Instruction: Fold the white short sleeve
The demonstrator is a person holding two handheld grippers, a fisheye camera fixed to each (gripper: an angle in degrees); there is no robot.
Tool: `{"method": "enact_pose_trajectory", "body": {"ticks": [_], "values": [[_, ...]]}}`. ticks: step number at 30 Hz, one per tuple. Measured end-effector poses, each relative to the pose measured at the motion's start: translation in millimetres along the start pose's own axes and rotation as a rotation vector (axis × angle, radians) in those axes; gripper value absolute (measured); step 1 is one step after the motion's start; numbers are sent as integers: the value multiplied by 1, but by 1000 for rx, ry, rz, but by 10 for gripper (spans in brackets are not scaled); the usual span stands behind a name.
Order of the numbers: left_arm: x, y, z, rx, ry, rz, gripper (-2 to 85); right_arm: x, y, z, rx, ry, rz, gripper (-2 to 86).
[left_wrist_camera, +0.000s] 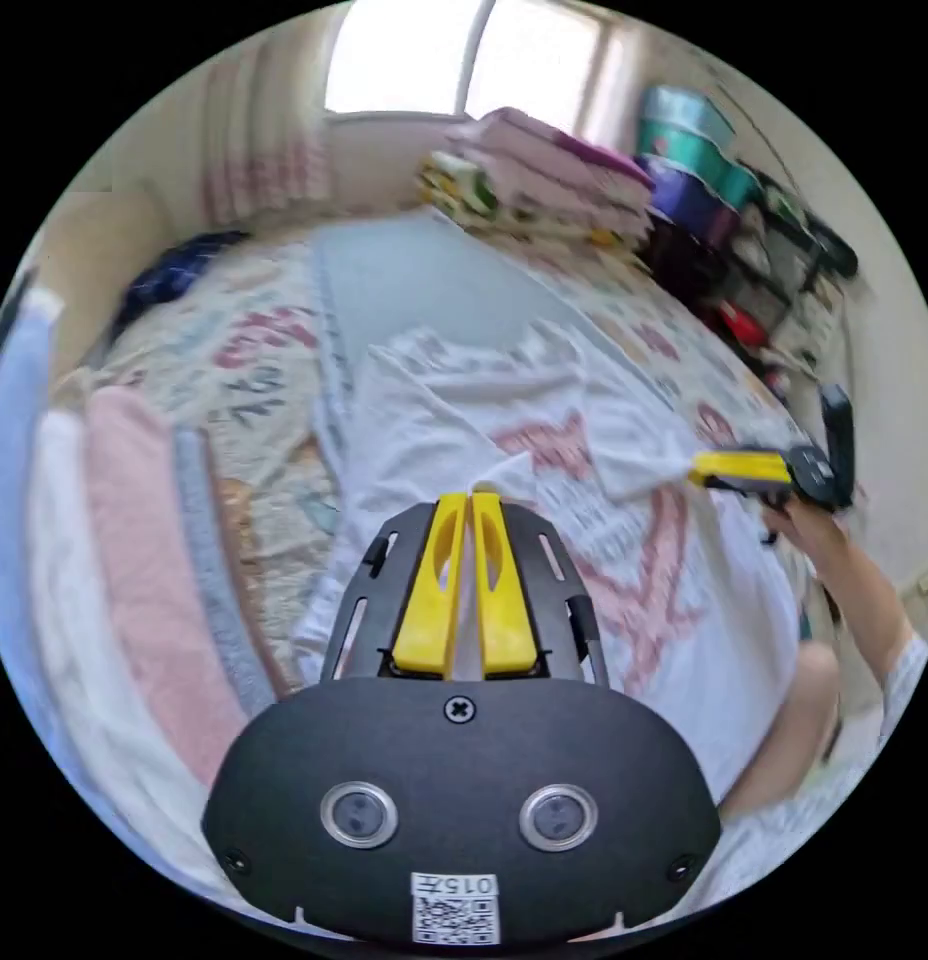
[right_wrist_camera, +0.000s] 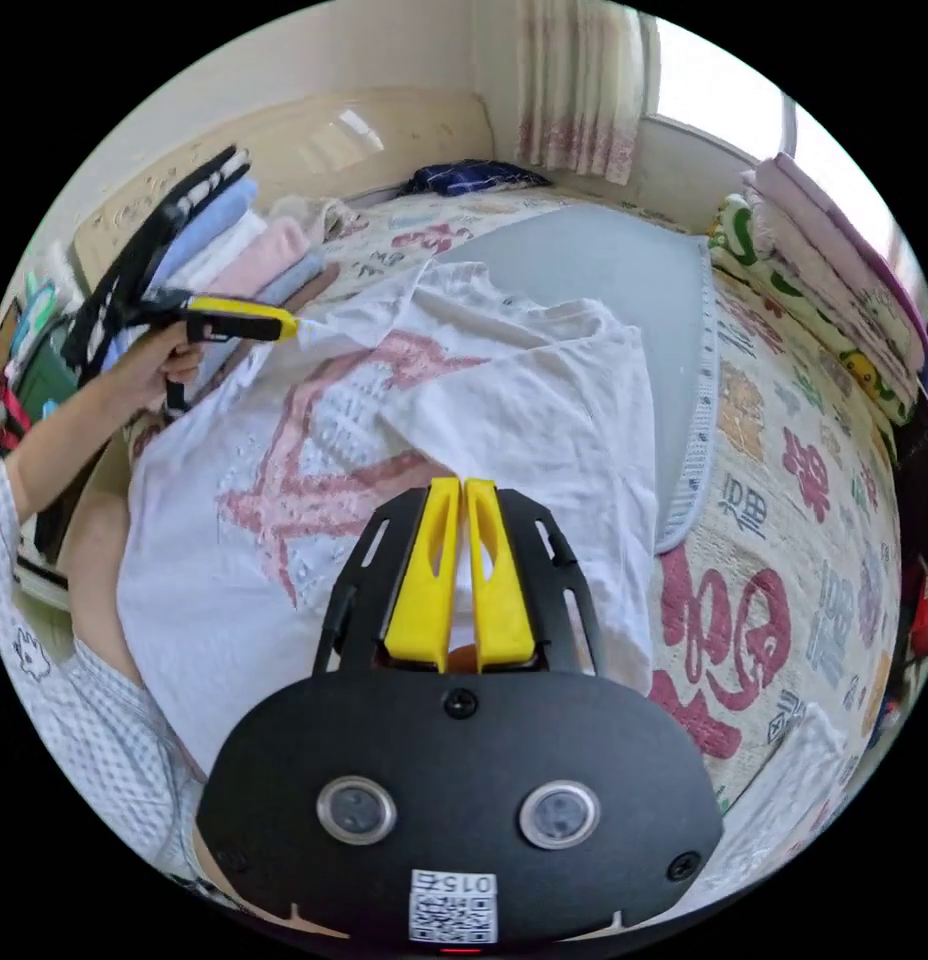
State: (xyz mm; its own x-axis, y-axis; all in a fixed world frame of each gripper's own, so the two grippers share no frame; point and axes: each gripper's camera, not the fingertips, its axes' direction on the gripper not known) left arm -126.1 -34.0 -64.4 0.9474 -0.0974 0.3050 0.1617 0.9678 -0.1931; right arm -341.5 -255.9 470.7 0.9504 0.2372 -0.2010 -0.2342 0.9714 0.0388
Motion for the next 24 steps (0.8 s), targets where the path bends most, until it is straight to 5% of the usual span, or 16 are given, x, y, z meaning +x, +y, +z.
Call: {"method": "enact_pose_trajectory", "body": {"ticks": [4, 7, 12, 15, 24], "values": [[-36, -1, -23, 143, -381, -227, 9, 157, -3, -46, 154, 285, 549, 21], [-17, 6, -23, 170, -339, -148, 40, 204, 8, -46, 88, 443, 693, 61], [53, 15, -2, 268, -273, 124, 30, 150, -28, -5, 65, 365, 374, 56], [83, 1, 54, 82, -137, 237, 9, 98, -66, 33, 37, 267, 214, 44], [69, -56, 182, -188, 15, 66, -3, 19, -156, 125, -82, 274, 60, -3]]}}
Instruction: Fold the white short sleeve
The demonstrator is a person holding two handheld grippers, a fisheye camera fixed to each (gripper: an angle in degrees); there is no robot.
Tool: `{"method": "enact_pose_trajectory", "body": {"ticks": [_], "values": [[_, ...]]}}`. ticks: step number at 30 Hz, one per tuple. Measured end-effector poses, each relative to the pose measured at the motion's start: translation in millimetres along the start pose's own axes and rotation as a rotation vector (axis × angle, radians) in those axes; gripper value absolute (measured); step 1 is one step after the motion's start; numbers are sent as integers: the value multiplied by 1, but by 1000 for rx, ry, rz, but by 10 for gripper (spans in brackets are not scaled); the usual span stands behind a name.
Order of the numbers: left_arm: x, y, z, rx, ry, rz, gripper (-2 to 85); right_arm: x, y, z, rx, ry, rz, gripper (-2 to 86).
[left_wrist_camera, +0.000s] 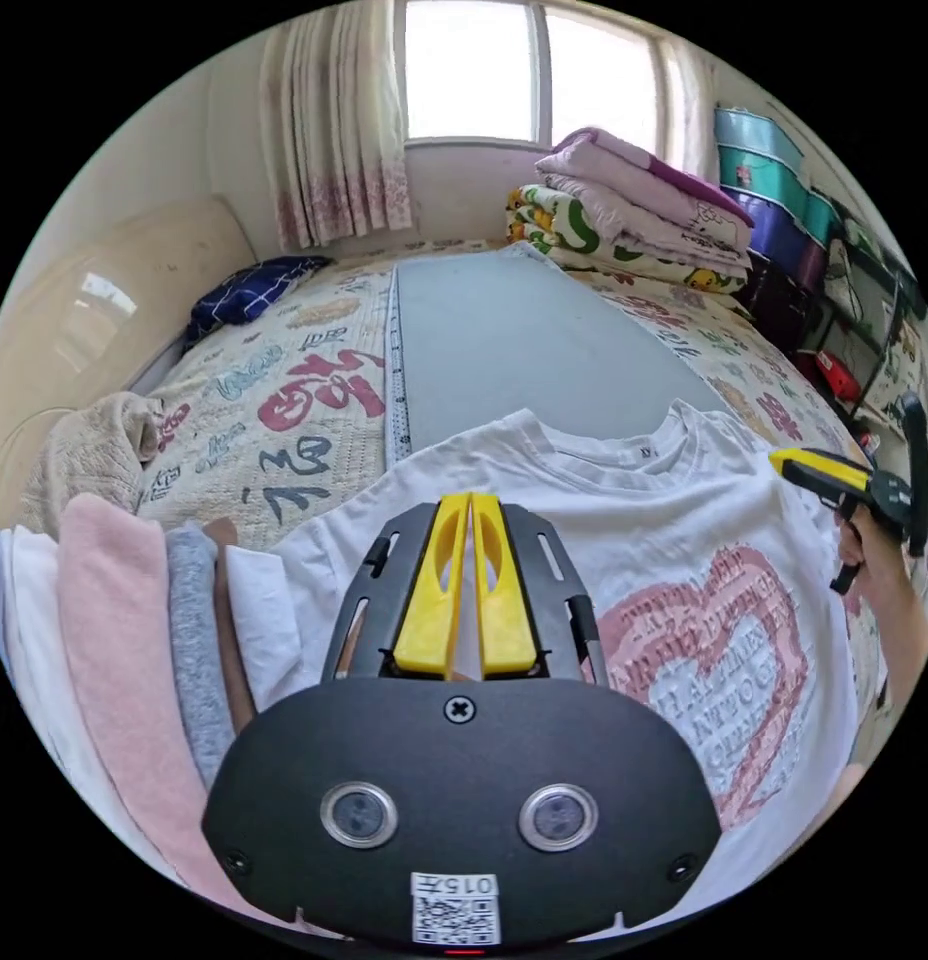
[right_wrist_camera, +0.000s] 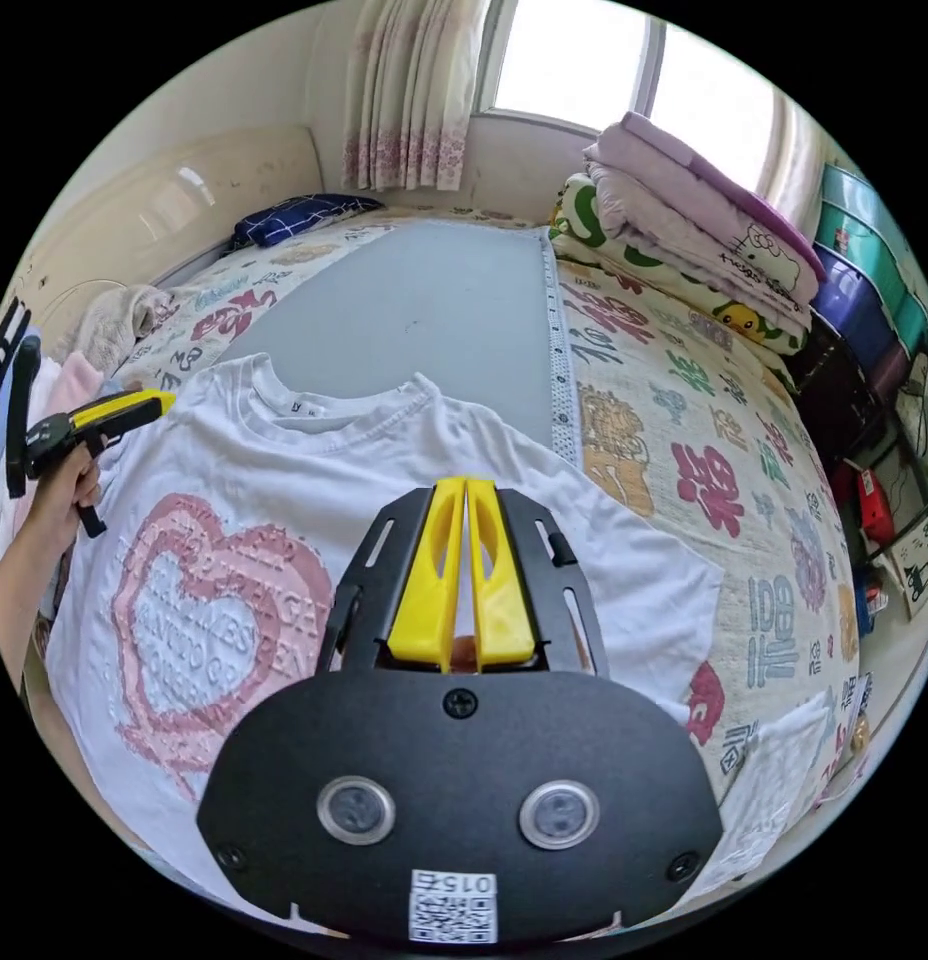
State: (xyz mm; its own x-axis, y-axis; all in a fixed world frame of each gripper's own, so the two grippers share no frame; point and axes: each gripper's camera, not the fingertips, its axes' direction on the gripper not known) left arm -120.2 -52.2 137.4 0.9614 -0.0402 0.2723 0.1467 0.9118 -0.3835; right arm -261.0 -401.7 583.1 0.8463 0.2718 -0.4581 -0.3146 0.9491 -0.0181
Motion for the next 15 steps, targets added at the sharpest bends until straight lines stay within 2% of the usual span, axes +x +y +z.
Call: {"method": "enact_pose_trajectory", "body": {"ticks": [2, 9, 13, 15], "values": [[-2, -11, 15, -39, 31, -5, -4, -5, -11, 9, -21, 14, -10, -5], [12, -33, 51, -87, -98, 50, -8, -6, -53, 12, -90, 191, -36, -9], [24, -24, 54, -98, -192, 67, -6, -10, -59, -16, -117, 231, -45, -9], [25, -6, 33, -16, -219, 32, -4, -4, -49, -50, -73, 291, 2, -9]]}}
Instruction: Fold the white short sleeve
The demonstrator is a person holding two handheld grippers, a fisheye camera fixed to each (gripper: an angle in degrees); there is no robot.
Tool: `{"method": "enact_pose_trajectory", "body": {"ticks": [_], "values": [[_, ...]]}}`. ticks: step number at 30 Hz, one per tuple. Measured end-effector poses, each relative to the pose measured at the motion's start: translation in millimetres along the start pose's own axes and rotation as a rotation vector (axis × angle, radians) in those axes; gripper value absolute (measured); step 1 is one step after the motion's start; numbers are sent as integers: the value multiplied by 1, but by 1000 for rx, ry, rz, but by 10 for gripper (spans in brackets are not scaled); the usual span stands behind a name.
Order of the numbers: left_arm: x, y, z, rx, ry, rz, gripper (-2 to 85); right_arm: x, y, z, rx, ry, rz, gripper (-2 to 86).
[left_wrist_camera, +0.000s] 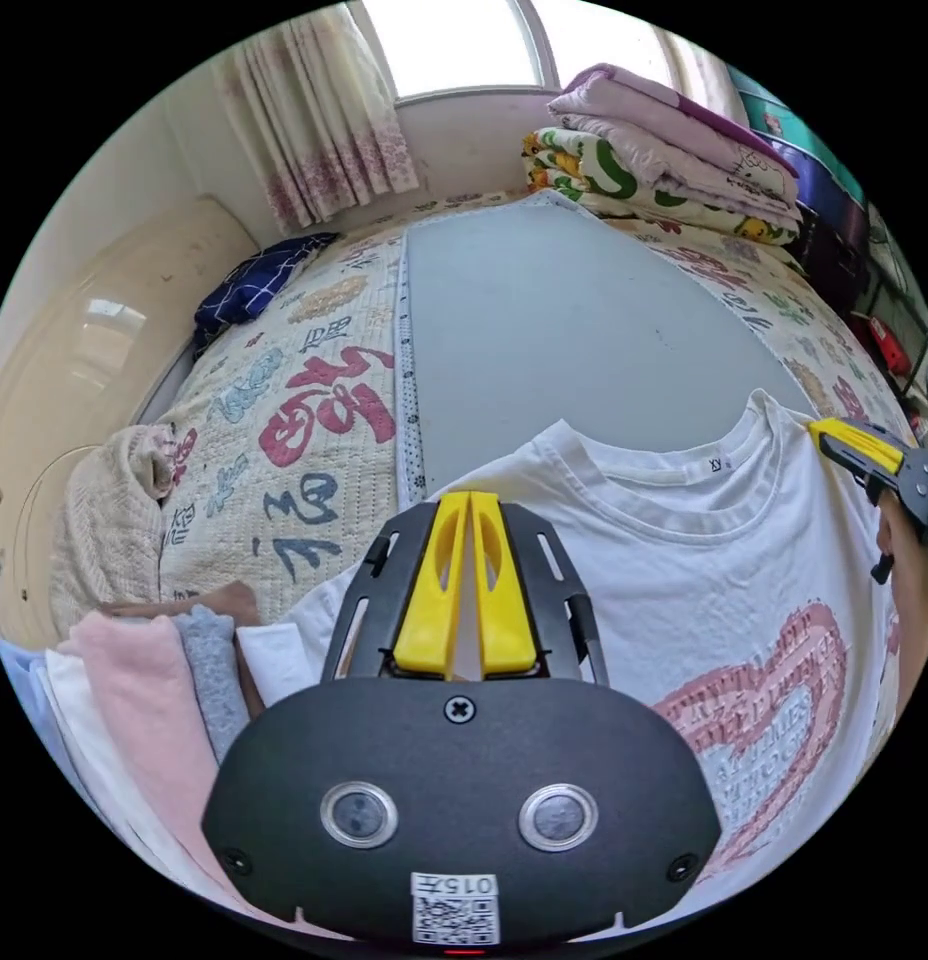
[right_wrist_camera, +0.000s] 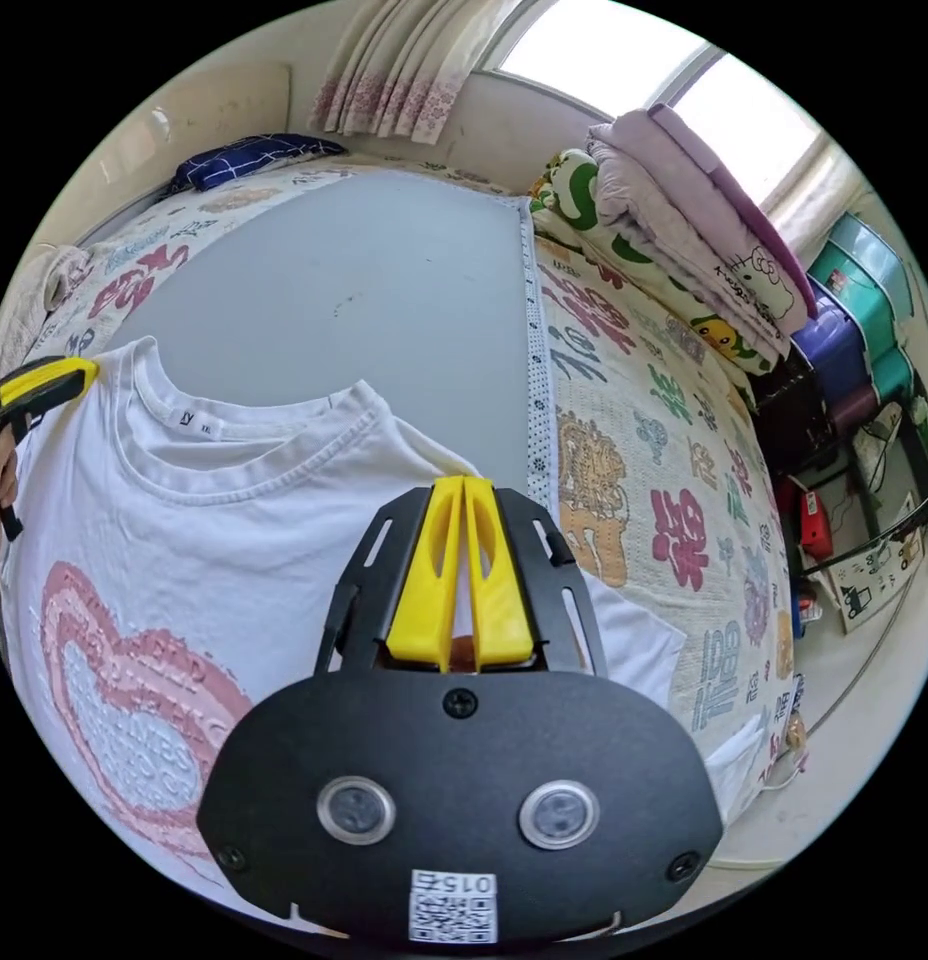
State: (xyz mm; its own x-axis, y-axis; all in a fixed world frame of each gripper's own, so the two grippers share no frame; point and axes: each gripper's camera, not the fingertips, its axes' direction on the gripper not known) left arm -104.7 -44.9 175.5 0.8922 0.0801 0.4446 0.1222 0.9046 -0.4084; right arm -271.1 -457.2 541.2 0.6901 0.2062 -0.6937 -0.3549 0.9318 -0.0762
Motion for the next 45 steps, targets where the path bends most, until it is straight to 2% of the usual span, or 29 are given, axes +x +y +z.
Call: {"method": "enact_pose_trajectory", "body": {"ticks": [3, 5, 7, 11, 15, 19, 21, 23, 26, 30, 34, 37, 45], "values": [[7, 59, -65, 247, -39, -27, -3, 39, 49, -80, 151, -25, 50, -8], [12, 110, -110, 378, 51, -16, -3, 63, 96, -139, 243, -92, 18, -7], [11, 187, -165, 465, 266, 22, -2, 91, 180, -234, 394, -65, -8, -7], [-14, 313, -230, 545, 416, 82, -1, 126, 312, -362, 459, -98, -118, -9], [-87, 429, -256, 396, 377, -17, 5, 189, 432, -449, 385, -369, -12, -4], [-173, 518, -241, 209, 417, -248, 26, 262, 495, -458, 215, -625, 256, 25], [-200, 546, -228, 143, 448, -354, 45, 289, 503, -468, 205, -710, 331, 36], [-220, 564, -220, 174, 528, -433, 70, 314, 504, -484, 198, -702, 449, 47], [-234, 570, -203, 102, 498, -502, 92, 337, 495, -493, 113, -742, 513, 62], [-224, 560, -167, -53, 553, -441, 113, 346, 488, -493, -71, -750, 526, 105], [-211, 547, -138, -195, 554, -370, 115, 368, 483, -507, -122, -774, 564, 114], [-200, 539, -121, -280, 528, -320, 104, 373, 475, -514, -181, -808, 535, 95], [-201, 545, -113, -312, 458, -349, 63, 361, 454, -537, -309, -788, 396, 52]]}}
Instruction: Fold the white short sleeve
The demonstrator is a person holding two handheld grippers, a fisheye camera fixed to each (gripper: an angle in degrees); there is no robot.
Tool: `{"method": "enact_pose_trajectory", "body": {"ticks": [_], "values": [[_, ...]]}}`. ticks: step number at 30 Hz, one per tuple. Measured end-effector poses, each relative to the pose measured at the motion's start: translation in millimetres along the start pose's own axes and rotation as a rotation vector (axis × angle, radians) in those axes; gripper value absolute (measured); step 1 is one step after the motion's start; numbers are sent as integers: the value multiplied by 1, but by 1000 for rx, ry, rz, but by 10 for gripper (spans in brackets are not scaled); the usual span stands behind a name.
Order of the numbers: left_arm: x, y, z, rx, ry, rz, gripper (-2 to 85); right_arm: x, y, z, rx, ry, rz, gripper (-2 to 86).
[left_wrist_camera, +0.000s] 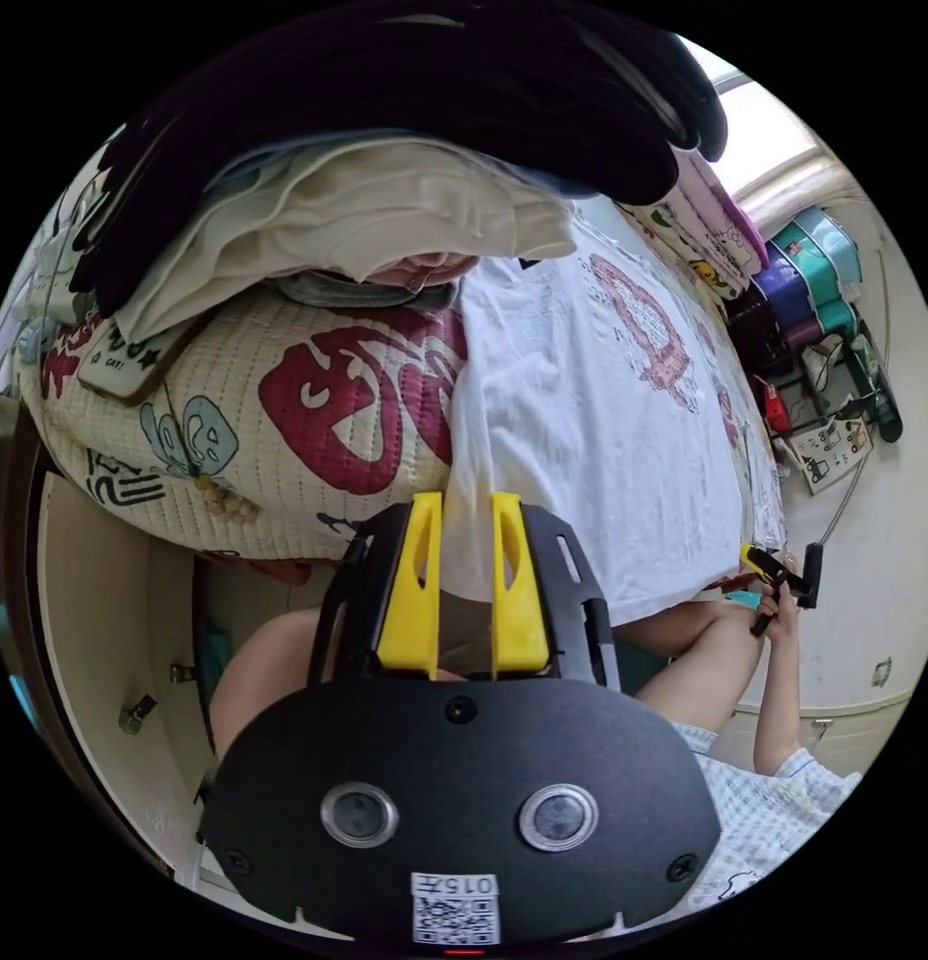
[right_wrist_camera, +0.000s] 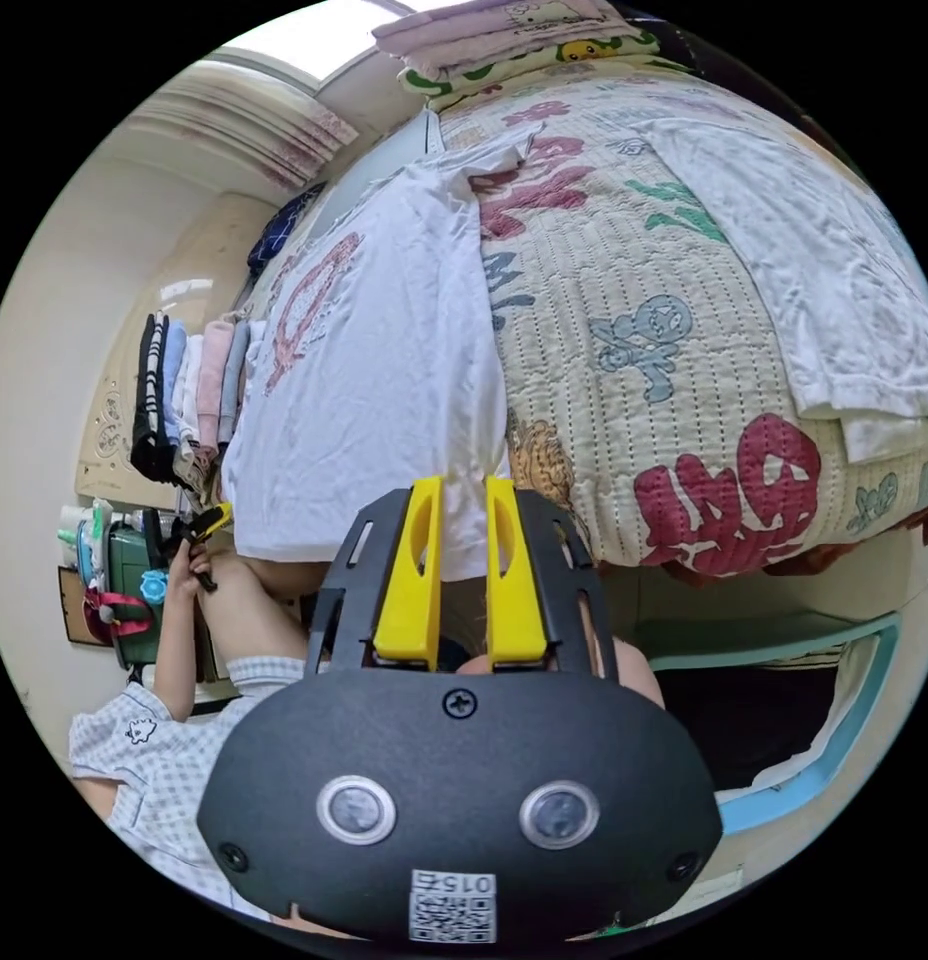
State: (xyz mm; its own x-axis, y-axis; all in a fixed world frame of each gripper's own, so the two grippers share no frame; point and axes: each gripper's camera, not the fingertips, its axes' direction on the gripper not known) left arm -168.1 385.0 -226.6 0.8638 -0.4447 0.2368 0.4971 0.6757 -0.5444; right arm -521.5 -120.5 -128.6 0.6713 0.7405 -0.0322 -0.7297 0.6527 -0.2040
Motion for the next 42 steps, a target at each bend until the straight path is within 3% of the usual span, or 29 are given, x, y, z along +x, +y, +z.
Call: {"method": "enact_pose_trajectory", "body": {"ticks": [7, 11, 16, 26, 36, 42], "values": [[-20, 22, -13, 53, 79, -16, -1, 17, 27, -43, 110, -88, 83, -8], [-23, 27, -13, 58, 62, -32, -4, 14, 35, -44, 116, -10, 112, -8], [4, 15, 7, -33, -89, 9, -4, -5, 31, -13, 31, 87, 83, -8], [21, 22, 8, -43, -134, 30, -2, -26, 45, 34, 10, 155, 74, -5], [38, 29, 5, -52, -180, 58, -2, -88, 64, 118, -15, 501, -75, -3], [32, 29, 1, -76, -121, 28, -1, -71, 72, 138, -8, 407, -27, -2]]}}
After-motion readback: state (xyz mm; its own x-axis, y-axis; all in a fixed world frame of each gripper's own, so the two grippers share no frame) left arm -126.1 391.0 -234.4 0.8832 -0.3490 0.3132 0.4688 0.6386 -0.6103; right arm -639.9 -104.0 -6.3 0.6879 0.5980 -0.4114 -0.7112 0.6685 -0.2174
